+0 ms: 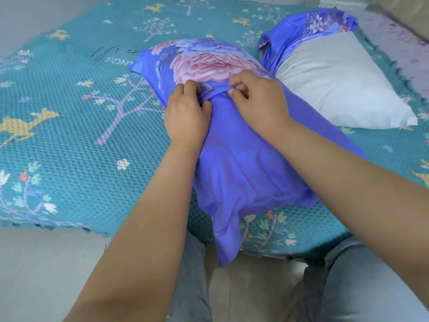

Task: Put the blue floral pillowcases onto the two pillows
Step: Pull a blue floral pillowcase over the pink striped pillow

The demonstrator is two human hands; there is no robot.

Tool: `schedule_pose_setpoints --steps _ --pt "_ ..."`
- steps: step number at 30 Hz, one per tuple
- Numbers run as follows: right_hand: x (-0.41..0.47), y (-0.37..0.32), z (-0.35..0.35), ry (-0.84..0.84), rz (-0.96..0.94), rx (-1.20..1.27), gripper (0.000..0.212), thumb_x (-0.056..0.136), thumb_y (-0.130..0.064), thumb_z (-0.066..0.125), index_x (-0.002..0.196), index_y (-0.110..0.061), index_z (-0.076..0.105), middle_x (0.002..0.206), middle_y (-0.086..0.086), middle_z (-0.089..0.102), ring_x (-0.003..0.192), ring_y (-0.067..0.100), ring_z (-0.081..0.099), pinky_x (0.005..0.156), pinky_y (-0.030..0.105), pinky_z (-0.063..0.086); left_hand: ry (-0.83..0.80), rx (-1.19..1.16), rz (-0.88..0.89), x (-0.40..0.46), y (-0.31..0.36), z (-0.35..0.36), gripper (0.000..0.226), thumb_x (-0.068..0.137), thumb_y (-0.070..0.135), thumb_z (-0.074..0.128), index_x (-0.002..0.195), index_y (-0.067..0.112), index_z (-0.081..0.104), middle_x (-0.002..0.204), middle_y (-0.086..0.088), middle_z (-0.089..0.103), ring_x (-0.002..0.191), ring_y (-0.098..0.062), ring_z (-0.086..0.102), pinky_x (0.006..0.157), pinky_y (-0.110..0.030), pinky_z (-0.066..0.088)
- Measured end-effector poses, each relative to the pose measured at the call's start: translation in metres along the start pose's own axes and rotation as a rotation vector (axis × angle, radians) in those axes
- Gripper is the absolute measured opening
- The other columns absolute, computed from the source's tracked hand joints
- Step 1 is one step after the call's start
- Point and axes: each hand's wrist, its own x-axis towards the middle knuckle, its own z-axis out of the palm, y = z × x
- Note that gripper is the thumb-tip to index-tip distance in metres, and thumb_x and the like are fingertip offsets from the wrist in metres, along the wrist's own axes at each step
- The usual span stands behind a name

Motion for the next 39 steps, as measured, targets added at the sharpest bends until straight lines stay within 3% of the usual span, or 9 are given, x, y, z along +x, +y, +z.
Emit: schedule_pose_setpoints --steps 3,7,9,11,15,22,30,34,39 --pt "-0.027 0.01 0.007 -0.132 -0.092 -0.028 0.045 0.089 -0.031 0.052 0.131 -0.013 0.052 0.122 0.002 0.064 0.116 0.021 0.056 0.098 0.034 0.042 -0.157 -0.107 -0.034 0.005 -0.014 -0.003 0.018 0.085 0.028 0.059 0.096 0.017 0.067 0.096 -0.004 0.068 0.088 -0.023 0.06 0.072 -0.03 0.041" --pt "-0.056 0.02 0.015 -0.356 -0.239 -0.241 0.078 0.088 -0.047 0.038 0.15 -0.007 0.014 0.155 0.006 0.026 0.142 0.017 0.026 0.119 0.033 0.006 -0.337 -0.377 -0.149 0.012 -0.033 -0.016 0.029 0.092 0.033 0.058 0.067 0.019 0.064 0.062 0.009 0.057 0.056 -0.003 0.047 0.059 -0.023 0.037" --pt "-0.058 0.02 0.019 -0.393 -0.244 -0.281 0.084 0.087 -0.054 0.034 0.151 -0.008 0.004 0.157 0.004 0.017 0.144 0.015 0.019 0.119 0.036 0.002 -0.363 -0.309 -0.107 0.012 -0.032 -0.019 0.021 0.09 0.029 0.06 0.075 0.017 0.07 0.07 0.005 0.061 0.061 -0.002 0.055 0.06 -0.021 0.039" --pt "-0.059 0.016 0.023 -0.416 -0.247 -0.323 0.09 0.083 -0.061 0.027 0.151 -0.008 -0.001 0.158 0.002 0.014 0.144 0.014 0.017 0.119 0.038 0.001 -0.367 -0.037 0.017 0.009 -0.026 -0.017 0.017 0.088 0.028 0.061 0.085 0.015 0.072 0.081 -0.005 0.067 0.08 -0.021 0.062 0.063 -0.026 0.037" --pt "-0.062 0.016 0.027 -0.47 -0.257 -0.361 0.094 0.079 -0.067 0.02 0.151 -0.011 -0.003 0.159 0.001 0.011 0.145 0.014 0.013 0.119 0.039 -0.003 -0.218 0.219 0.107 0.003 -0.015 -0.011 0.025 0.09 0.024 0.048 0.089 0.01 0.069 0.093 -0.02 0.066 0.088 -0.039 0.058 0.062 -0.034 0.033" --pt "-0.058 0.015 0.023 -0.561 -0.231 -0.352 0.089 0.088 -0.063 0.033 0.15 -0.015 -0.008 0.159 -0.002 0.006 0.146 0.012 0.006 0.119 0.038 -0.006 0.06 -0.219 -0.084 -0.006 -0.008 -0.015 0.018 0.088 0.02 0.05 0.082 0.01 0.064 0.078 -0.009 0.067 0.073 -0.027 0.058 0.063 -0.03 0.037" --pt "0.002 0.003 0.054 -0.579 -0.04 -0.34 0.085 0.084 -0.071 0.026 0.152 -0.025 0.005 0.159 -0.003 0.007 0.146 0.012 0.004 0.118 0.037 -0.002 -0.133 -0.468 -0.125 -0.012 0.004 -0.012 0.02 0.1 0.014 0.037 0.081 0.012 0.045 0.08 -0.015 0.054 0.074 -0.018 0.045 0.066 -0.031 0.033" --pt "0.019 -0.002 0.08 -0.627 -0.088 -0.35 0.085 0.076 -0.077 0.019 0.15 -0.034 0.011 0.159 -0.007 0.011 0.145 0.012 0.009 0.118 0.039 0.004 -0.171 -0.563 -0.229 -0.008 -0.015 -0.013 0.026 0.094 0.03 0.035 0.074 0.015 0.044 0.083 -0.032 0.054 0.071 -0.034 0.047 0.07 -0.041 0.04" --pt "-0.019 0.0 0.051 -0.489 -0.192 -0.325 0.075 0.089 -0.067 0.027 0.149 -0.024 0.019 0.156 -0.003 0.023 0.144 0.011 0.015 0.118 0.036 0.004 -0.315 -0.511 -0.222 -0.008 -0.02 -0.019 0.033 0.092 0.03 0.057 0.068 0.024 0.035 0.062 0.006 0.037 0.054 -0.006 0.034 0.054 -0.02 0.032"
